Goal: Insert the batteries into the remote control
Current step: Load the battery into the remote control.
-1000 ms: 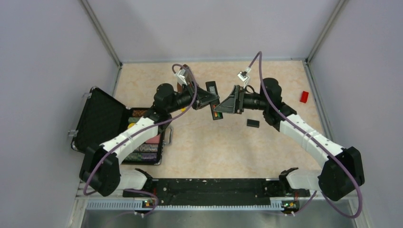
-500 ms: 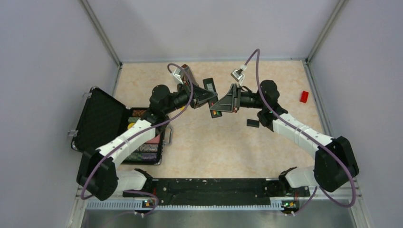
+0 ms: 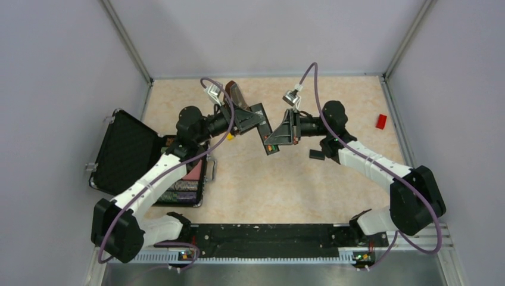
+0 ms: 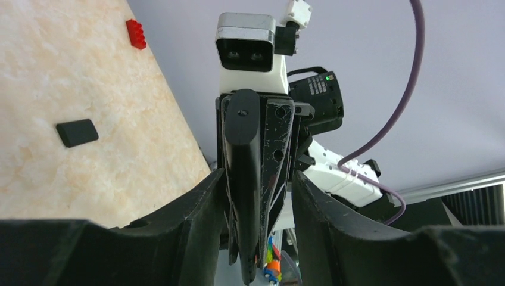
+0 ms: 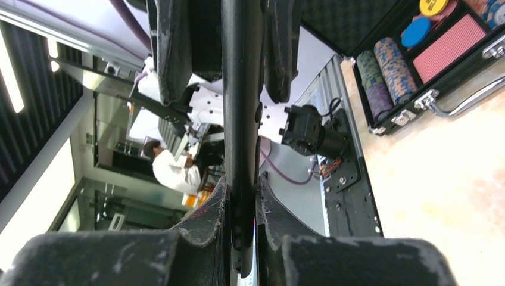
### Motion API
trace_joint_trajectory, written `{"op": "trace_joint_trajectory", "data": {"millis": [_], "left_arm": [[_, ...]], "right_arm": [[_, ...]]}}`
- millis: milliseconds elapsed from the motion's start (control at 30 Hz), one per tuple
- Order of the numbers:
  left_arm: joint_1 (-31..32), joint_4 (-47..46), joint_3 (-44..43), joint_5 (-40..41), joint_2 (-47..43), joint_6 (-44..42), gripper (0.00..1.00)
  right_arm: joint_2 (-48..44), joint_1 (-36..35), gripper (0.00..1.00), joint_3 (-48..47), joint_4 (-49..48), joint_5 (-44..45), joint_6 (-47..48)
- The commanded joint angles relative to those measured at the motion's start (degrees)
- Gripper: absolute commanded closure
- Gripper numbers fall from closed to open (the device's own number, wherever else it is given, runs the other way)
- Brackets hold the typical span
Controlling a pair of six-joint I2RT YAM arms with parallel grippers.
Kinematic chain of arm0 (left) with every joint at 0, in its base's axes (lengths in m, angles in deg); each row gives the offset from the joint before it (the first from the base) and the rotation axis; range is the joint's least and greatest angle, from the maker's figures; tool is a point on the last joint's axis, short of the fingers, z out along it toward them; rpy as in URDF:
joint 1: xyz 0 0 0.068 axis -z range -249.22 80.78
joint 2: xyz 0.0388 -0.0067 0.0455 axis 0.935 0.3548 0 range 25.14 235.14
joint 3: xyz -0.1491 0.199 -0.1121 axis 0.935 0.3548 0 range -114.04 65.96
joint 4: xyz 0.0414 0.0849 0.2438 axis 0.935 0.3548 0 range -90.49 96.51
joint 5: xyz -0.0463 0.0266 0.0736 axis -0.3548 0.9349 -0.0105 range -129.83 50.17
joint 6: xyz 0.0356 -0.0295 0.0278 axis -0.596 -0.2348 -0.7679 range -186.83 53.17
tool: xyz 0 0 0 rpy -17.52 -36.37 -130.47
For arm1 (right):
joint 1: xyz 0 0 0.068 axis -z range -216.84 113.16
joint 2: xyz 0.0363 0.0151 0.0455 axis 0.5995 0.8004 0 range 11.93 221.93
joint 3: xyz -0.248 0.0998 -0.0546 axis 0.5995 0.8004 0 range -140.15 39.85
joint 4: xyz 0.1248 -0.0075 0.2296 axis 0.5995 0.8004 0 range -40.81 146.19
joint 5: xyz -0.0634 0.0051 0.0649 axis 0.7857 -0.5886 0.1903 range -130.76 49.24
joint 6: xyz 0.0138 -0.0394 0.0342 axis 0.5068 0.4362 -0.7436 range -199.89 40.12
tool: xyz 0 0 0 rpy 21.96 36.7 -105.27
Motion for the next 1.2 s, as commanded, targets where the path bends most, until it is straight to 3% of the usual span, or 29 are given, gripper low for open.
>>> {"op": "trace_joint_trajectory", "data": {"millis": [0,300,467,700,800,833,1000,1067,1167], "left_arm": [[-0.76,3.26,-3.59,-5.85,-0.7,-5.52,0.51],[-0.54,-3.85,-2.65,-9.72,2.63,-0.82,0.59],[-0.18,-3.88,-1.73,-10.06,3.55,-0.72,0.75],[0.39,-3.98,-2.38,-11.24,5.13,-0.87,0.73],[0.5,-4.85,-2.41,-11.25,5.75,-0.68,0.96],[0.51,-4.92,-2.41,-11.25,5.92,-0.61,1.0],[0.25,-3.65,-2.34,-9.33,5.32,-2.28,1.0],[-0.13,-1.77,-2.21,-7.85,4.72,-3.68,1.0],[-1.55,0.43,-1.24,-5.44,3.5,-5.39,1.0]], "right_arm": [[0.54,-0.52,1.0,-3.44,-1.65,-5.56,0.12],[2.07,-0.59,1.0,-3.28,-0.27,-7.23,-0.4],[2.79,-0.67,1.0,-2.98,-1.86,-8.22,-1.73],[2.89,-0.62,1.0,-3.0,2.41,-8.51,0.87],[2.57,-0.66,1.0,-2.98,3.28,-8.25,1.31],[2.43,-0.59,0.94,-3.06,4.21,-7.93,1.85],[0.35,0.23,0.45,-5.55,16.82,-3.81,11.44],[-0.95,1.56,0.36,-6.87,22.16,-1.43,15.17],[-3.17,4.14,0.32,-8.41,27.92,2.67,17.82]]}}
